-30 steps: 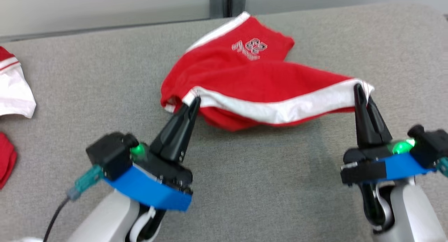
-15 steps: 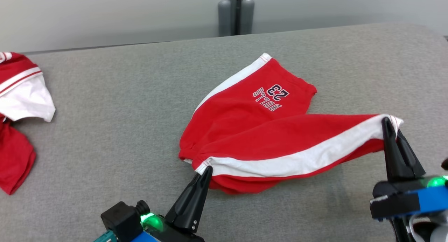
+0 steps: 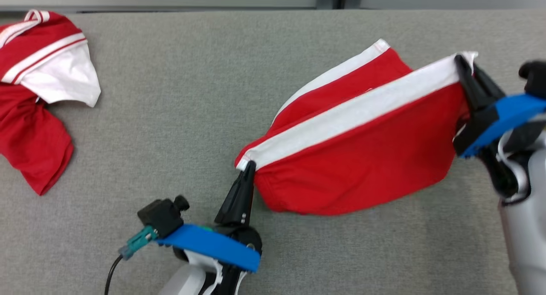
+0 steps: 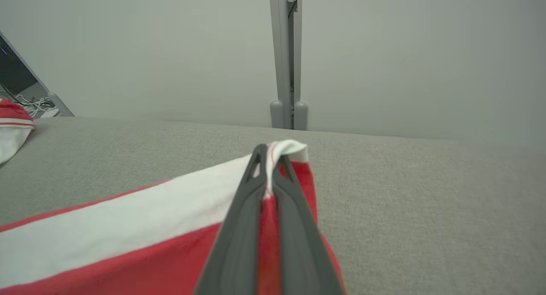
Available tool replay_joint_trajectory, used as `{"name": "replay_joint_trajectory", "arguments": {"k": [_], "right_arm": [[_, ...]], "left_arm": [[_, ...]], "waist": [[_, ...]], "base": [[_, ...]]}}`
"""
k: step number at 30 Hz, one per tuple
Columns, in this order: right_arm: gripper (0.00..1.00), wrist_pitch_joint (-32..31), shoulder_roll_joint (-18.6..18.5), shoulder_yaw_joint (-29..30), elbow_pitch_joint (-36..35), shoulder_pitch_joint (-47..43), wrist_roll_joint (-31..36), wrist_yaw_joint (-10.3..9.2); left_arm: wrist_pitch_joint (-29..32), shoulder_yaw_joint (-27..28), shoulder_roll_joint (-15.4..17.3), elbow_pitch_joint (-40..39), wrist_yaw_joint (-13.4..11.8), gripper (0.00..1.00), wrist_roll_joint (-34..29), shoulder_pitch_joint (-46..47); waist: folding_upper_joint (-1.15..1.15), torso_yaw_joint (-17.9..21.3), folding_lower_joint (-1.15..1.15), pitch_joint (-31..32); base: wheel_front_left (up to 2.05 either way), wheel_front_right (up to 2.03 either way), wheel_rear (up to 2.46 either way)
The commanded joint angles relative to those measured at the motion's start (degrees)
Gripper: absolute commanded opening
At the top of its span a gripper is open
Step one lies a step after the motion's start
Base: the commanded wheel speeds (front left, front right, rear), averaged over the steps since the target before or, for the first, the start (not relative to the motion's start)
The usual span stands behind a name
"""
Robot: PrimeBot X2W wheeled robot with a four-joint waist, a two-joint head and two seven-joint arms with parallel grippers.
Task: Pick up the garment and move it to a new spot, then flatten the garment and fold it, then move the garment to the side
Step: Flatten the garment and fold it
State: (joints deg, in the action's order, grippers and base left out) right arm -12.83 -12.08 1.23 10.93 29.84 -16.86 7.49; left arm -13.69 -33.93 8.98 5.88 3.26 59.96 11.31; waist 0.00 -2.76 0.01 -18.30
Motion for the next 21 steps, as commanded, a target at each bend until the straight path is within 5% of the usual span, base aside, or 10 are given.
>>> {"name": "replay_joint_trajectory", "arguments": {"k": [1, 8, 21], "right_arm": [[0.0, -0.53, -0.94, -0.38, 1.97, 2.65, -0.31, 0.01], [0.0, -2.57, -3.89, -3.25, 16.38, 15.32, -1.44, 0.01], [0.0, 2.8, -5.91, -10.86, 35.56, 27.95, -0.61, 0.01]], "left_arm": [[0.1, 0.46, -0.85, 1.34, 0.35, 0.0, 0.69, 1.83], [0.22, 0.39, -4.64, 10.05, 0.2, 0.0, 2.19, 9.6], [0.28, -3.88, -5.58, 14.83, -1.17, 0.0, 4.62, 14.23]], "waist": [[0.0, -1.76, -0.01, -1.94], [0.0, -5.1, -0.01, -5.99], [0.0, -9.0, -0.01, -8.0]], "base": [[0.0, 0.0, 0.0], [0.0, 0.0, 0.0], [0.0, 0.0, 0.0]]}}
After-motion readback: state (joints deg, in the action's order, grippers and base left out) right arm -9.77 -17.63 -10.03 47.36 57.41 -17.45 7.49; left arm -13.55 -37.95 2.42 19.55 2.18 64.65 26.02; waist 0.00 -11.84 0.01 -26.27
